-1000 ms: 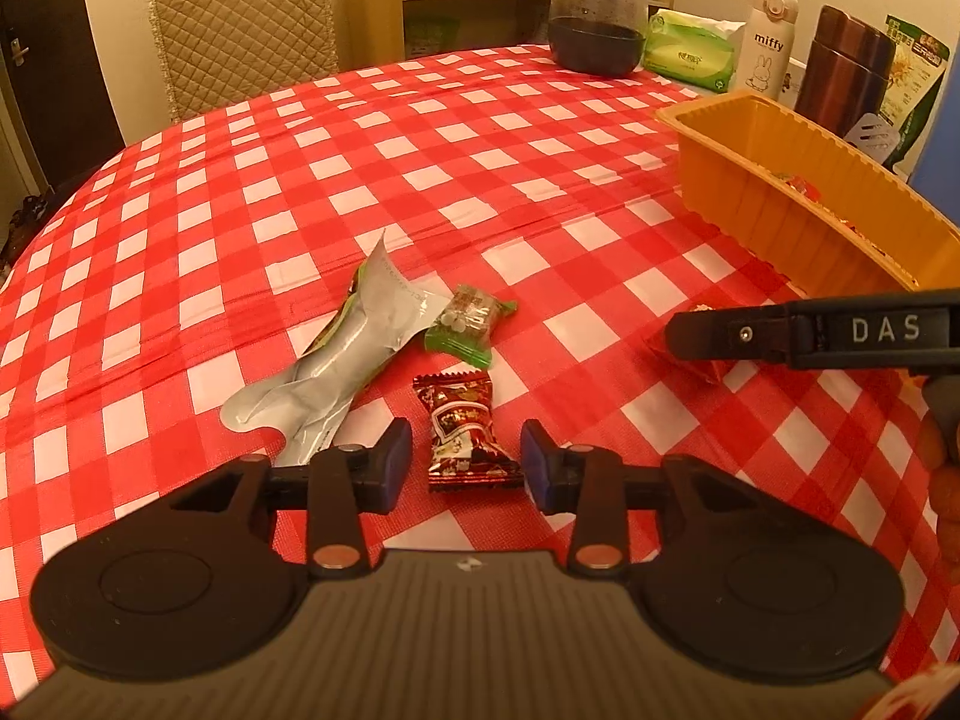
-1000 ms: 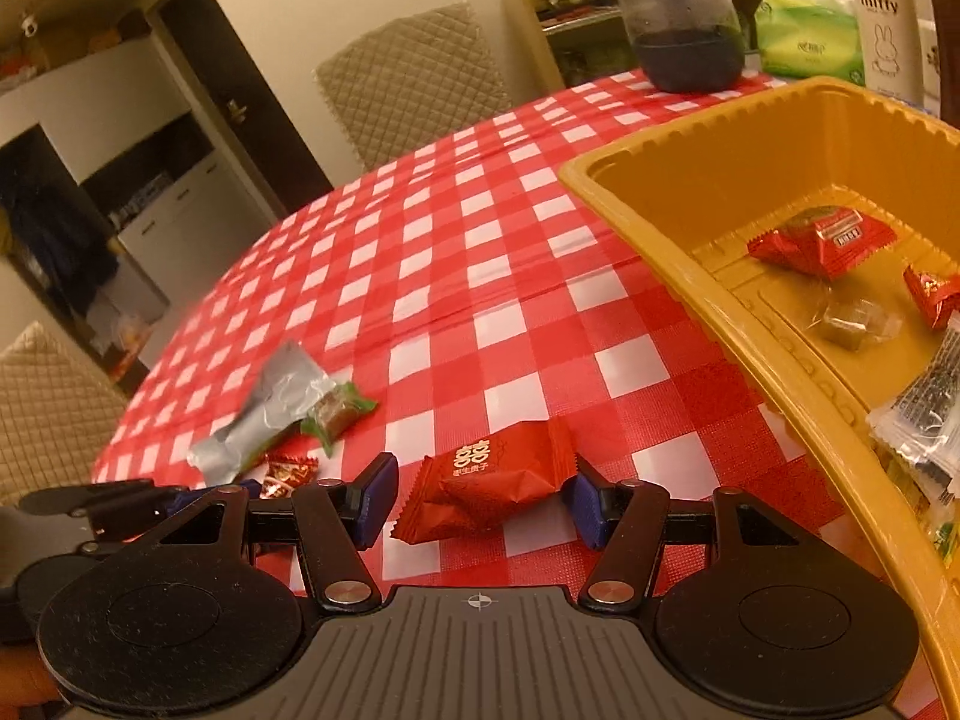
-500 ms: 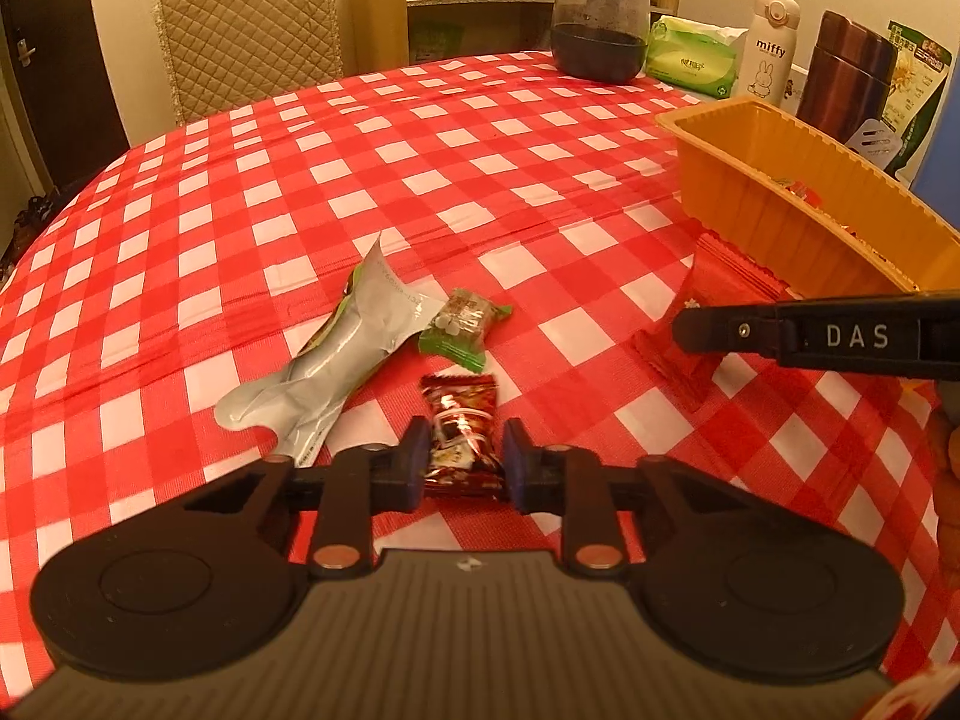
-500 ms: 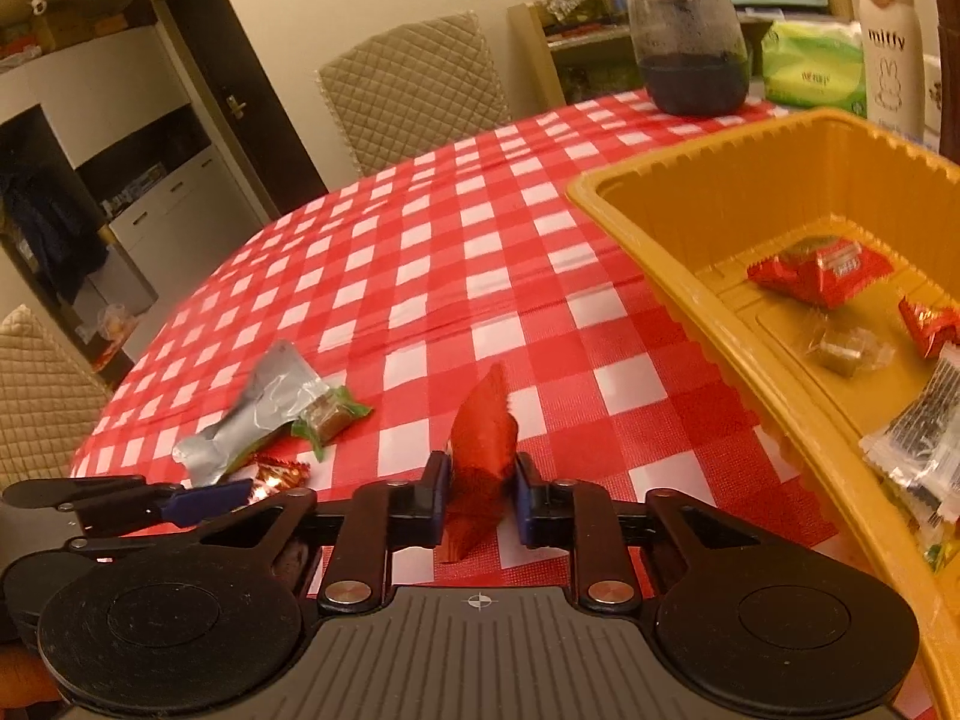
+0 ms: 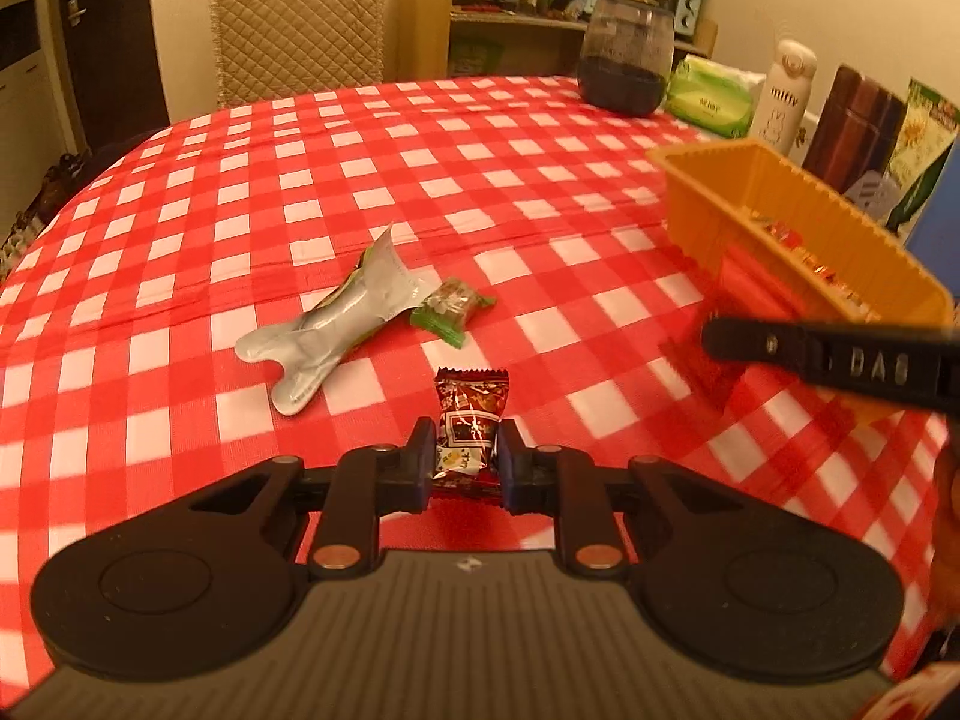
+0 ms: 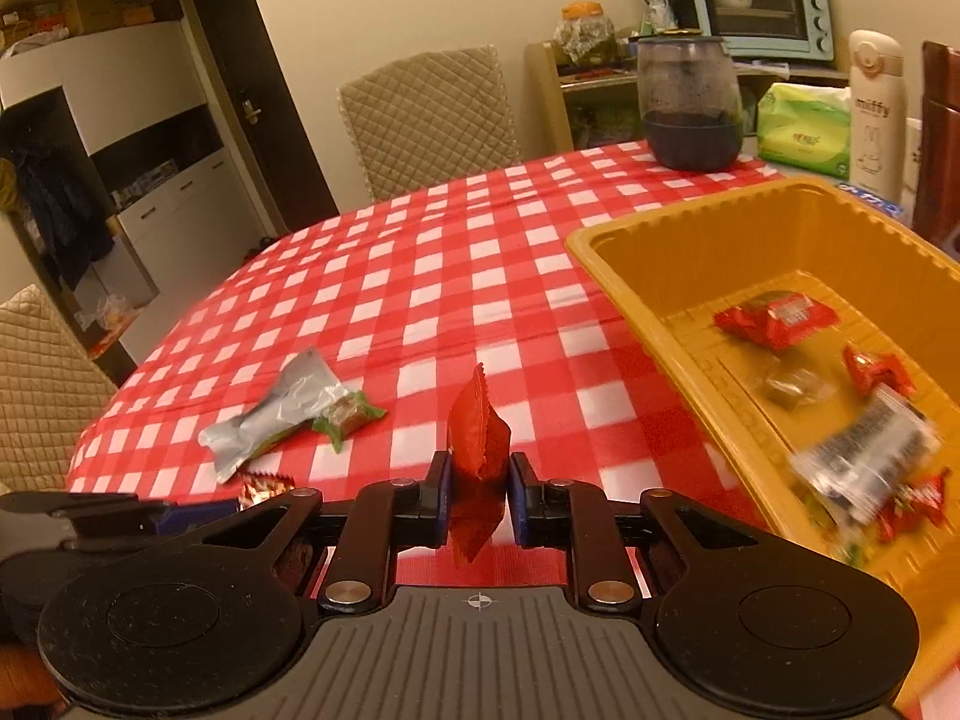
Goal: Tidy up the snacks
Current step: 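Carry both held candies over the orange tray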
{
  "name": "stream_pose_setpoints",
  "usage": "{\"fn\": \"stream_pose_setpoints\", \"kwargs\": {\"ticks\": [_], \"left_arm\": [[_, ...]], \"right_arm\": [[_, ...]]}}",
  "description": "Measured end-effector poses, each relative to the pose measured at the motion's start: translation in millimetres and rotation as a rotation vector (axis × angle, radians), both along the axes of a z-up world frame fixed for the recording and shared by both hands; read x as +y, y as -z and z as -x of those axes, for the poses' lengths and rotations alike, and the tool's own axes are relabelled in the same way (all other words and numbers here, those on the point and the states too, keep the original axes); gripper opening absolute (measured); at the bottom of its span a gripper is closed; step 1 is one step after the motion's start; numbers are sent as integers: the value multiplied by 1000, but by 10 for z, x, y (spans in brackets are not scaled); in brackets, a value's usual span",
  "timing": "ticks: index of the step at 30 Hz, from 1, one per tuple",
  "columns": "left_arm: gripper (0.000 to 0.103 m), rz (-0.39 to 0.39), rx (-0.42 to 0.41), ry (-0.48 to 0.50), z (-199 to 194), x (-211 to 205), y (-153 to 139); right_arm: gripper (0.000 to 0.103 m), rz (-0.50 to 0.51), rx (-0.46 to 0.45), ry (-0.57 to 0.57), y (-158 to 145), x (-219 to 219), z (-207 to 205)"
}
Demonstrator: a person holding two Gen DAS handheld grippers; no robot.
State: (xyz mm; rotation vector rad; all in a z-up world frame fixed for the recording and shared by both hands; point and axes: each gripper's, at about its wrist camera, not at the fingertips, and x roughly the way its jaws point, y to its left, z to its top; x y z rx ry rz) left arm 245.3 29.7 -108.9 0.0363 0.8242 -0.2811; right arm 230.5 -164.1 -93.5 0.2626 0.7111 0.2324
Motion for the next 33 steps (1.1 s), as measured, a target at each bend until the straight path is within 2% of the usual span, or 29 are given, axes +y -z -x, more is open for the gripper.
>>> {"fn": "stream_pose_setpoints", "kwargs": {"ticks": [7, 17, 25, 33], "left_arm": [[19, 59, -4, -63, 411, -113, -216], [19, 92, -40, -97, 852, -357, -643], [19, 102, -71, -89, 993, -570, -927], [19, 117, -88, -68, 993, -770, -1113]], "right_arm": [[19, 38, -25, -12, -229, -39, 353], [19, 29, -51, 35, -665, -314, 840], [19, 57, -93, 72, -999, -576, 1076], [19, 81, -117, 109, -1181, -829, 1149]]}}
